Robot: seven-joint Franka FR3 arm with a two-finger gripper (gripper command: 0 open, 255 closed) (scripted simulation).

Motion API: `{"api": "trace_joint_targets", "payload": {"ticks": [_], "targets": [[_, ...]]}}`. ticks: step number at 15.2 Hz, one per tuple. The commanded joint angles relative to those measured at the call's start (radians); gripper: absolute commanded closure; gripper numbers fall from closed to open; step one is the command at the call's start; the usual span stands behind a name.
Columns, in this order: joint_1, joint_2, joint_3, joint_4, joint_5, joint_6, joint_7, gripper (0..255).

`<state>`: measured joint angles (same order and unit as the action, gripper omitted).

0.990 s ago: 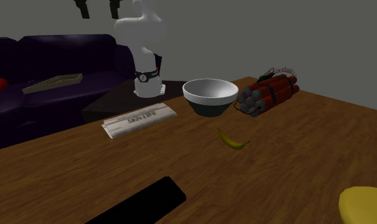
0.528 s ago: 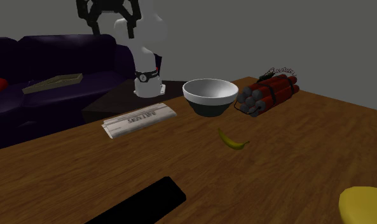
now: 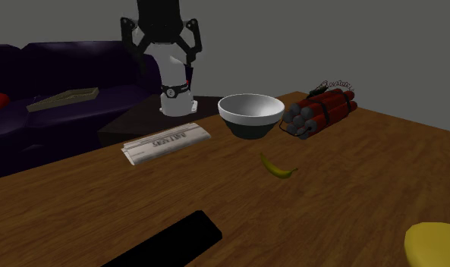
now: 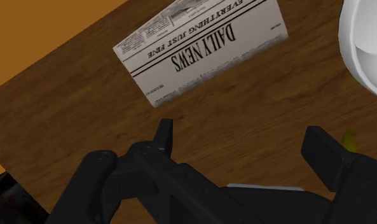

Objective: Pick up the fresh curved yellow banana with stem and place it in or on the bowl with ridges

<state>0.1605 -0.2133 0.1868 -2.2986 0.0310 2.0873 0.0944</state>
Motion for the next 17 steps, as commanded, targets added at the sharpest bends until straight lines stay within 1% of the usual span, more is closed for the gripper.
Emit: {"api": "trace_joint_targets", "payload": {"ticks": [1, 9, 17], "targets": [[0.012, 0.071, 0.017, 0.042, -0.01, 0.027, -0.003, 0], [0.077, 0.329, 0.086, 0.204, -0.08, 0.105, 0.02, 0], [0.171, 0.588, 0.123, 0.41, -0.178, 0.131, 0.044, 0]]}}
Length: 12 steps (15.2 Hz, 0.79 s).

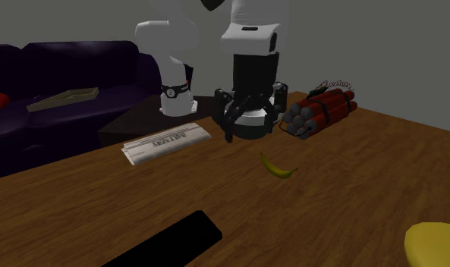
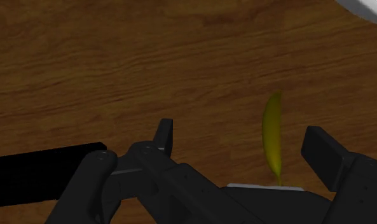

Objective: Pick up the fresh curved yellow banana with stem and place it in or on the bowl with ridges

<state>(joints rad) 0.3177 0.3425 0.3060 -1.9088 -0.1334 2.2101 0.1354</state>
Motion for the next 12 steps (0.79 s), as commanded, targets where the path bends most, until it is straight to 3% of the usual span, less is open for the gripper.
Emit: {"api": "trace_joint_targets", "payload": {"ticks": [1, 5, 12], "targets": [[0.028, 0.064, 0.006, 0.05, -0.025, 0.008, 0.005, 0], [0.083, 0.185, 0.013, 0.165, -0.068, 0.001, 0.006, 0], [0.092, 0.239, -0.002, 0.149, -0.089, 0.07, 0.019, 0]]}}
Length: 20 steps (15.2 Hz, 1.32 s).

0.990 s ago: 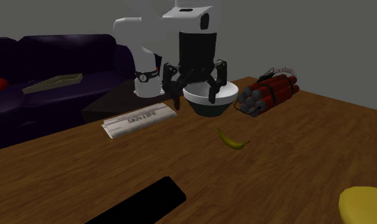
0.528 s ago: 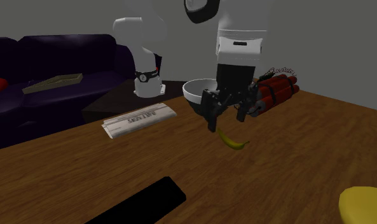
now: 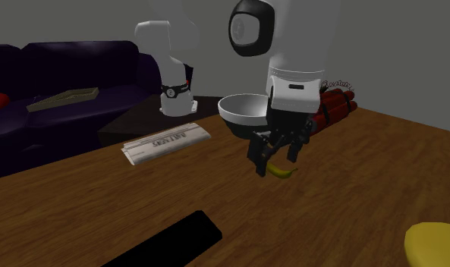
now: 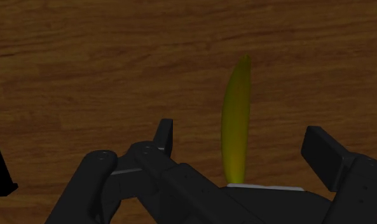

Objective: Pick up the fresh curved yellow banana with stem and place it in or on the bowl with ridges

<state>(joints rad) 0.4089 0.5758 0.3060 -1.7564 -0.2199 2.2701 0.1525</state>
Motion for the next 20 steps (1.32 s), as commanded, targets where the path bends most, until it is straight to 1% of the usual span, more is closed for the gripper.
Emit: {"api": "trace_joint_targets", "payload": {"ticks": [1, 8, 9, 17, 20], "targets": [[0.002, 0.011, -0.003, -0.004, -0.005, 0.015, 0.003, 0], [0.002, 0.011, -0.003, -0.004, -0.004, 0.015, 0.003, 0], [0.002, 0.011, -0.003, -0.004, -0.004, 0.015, 0.003, 255], [0.003, 0.011, -0.003, -0.006, -0.005, 0.017, 0.004, 255], [-0.001, -0.007, 0.002, -0.003, 0.002, -0.003, -0.001, 255]]}}
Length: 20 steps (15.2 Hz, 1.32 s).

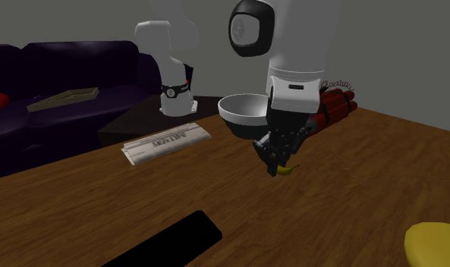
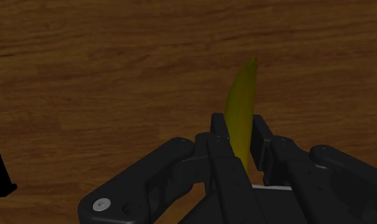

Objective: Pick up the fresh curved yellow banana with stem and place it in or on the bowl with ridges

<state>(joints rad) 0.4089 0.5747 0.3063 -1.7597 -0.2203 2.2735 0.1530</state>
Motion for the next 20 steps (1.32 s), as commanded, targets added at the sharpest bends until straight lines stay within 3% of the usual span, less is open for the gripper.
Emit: {"api": "trace_joint_targets", "payload": {"ticks": [1, 20], "targets": [[-0.003, -0.014, 0.003, 0.002, 0.005, -0.016, -0.003, 255], [-0.022, -0.147, 0.035, 0.07, 0.06, -0.212, -0.037, 255]]}}
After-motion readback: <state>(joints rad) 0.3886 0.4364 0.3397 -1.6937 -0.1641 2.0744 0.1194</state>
